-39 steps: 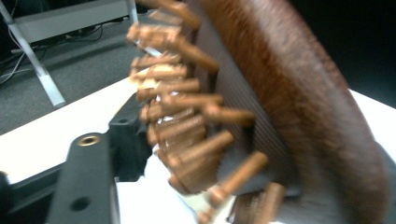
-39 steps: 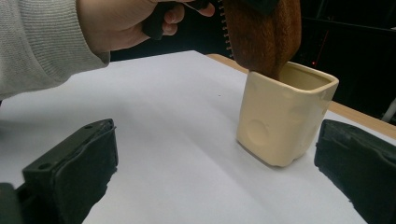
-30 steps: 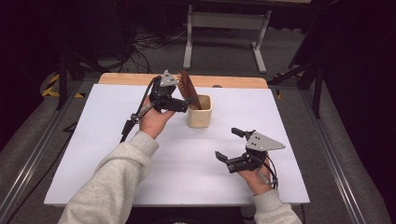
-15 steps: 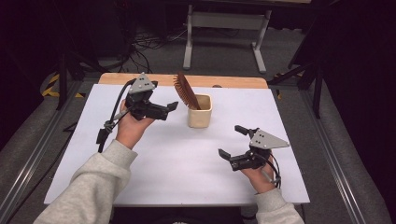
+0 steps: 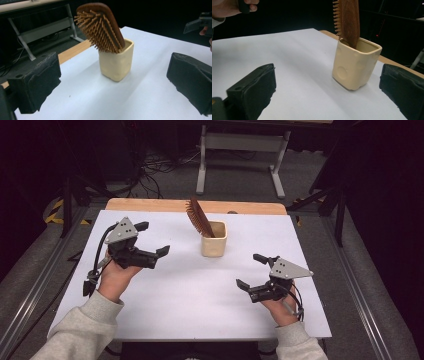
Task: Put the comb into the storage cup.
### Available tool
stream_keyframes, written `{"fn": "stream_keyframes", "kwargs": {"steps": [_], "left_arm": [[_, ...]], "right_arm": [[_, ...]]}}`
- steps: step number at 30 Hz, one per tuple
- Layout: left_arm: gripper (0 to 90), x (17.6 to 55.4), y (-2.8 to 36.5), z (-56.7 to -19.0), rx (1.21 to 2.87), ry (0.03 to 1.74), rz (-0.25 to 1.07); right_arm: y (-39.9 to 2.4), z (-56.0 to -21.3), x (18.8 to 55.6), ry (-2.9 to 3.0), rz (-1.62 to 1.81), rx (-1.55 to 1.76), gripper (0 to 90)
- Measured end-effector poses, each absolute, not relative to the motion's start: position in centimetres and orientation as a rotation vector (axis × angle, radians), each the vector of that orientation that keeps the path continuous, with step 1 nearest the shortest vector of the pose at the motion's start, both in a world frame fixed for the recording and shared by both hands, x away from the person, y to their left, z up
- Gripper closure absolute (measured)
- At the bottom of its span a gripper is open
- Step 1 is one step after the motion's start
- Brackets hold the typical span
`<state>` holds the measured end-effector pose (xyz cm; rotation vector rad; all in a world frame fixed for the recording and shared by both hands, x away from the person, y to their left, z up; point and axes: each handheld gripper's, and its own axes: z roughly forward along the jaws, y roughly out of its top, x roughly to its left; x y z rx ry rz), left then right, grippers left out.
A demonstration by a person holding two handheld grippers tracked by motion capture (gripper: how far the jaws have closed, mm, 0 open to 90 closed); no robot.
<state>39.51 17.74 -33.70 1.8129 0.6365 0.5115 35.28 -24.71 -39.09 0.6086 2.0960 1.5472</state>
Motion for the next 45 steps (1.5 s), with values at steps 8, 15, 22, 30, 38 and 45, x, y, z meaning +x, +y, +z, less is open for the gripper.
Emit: {"fn": "stream_keyframes", "kwargs": {"steps": [8, 15, 22, 30, 38, 45], "left_arm": [[0.2, 38.2, 20.0, -35.8, 1.806, 0.679, 0.485], [0.2, 37.3, 21.3, -38.0, 1.810, 0.700, 0.473], [0.2, 36.7, 22.4, -40.1, 1.812, 0.713, 0.464], [0.2, 36.2, 23.3, -42.1, 1.789, 0.726, 0.447], [0.2, 35.6, 23.9, -44.5, 1.791, 0.753, 0.431], [0.2, 34.9, 24.3, -46.6, 1.793, 0.781, 0.469]], "right_arm": [[-25.0, -39.2, 35.3, 2.102, 1.542, 0.610, 1.4], [-25.3, -39.5, 35.2, 2.096, 1.533, 0.628, 0.3], [-25.4, -39.9, 35.2, 2.105, 1.530, 0.626, 0.2], [-25.6, -40.4, 35.1, 2.120, 1.531, 0.632, 0.2], [-25.7, -40.9, 34.9, 2.126, 1.529, 0.633, 0.2], [-26.1, -42.2, 34.6, 2.109, 1.508, 0.647, 0.2]]}}
